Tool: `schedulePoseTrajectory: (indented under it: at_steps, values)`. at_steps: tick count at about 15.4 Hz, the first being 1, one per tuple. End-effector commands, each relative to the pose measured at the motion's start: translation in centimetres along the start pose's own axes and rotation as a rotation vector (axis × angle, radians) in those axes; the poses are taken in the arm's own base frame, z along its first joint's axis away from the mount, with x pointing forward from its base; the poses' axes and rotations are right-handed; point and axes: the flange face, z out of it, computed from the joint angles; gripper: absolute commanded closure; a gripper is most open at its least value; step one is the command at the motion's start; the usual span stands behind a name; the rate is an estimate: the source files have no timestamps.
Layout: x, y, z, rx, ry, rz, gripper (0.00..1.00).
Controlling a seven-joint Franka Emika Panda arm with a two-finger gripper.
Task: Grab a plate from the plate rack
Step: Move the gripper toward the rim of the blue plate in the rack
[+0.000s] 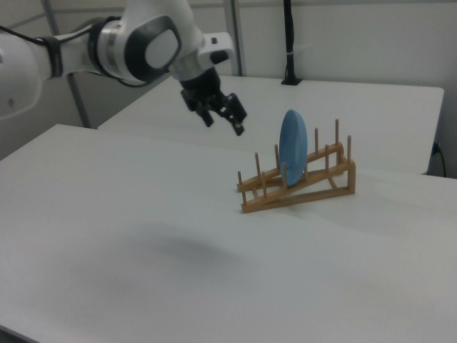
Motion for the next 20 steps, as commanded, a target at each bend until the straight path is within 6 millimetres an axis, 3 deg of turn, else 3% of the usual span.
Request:
schedulePoseTrajectory:
  at_steps: [1, 8, 11, 15, 20]
  values:
    - [3.1, 2.1, 1.7, -0.044, 0.096, -0.001, 0.00]
    - [5.4, 4.9, 6.7, -0.117, 0.290, -0.017, 0.00]
    - [5.8, 5.3, 9.0, -0.133, 0.343, -0.018, 0.14]
    - [5.8, 5.8, 12.4, -0.177, 0.370, -0.058, 0.22]
    - [5.7, 6.0, 13.5, -0.187, 0.384, -0.060, 0.55]
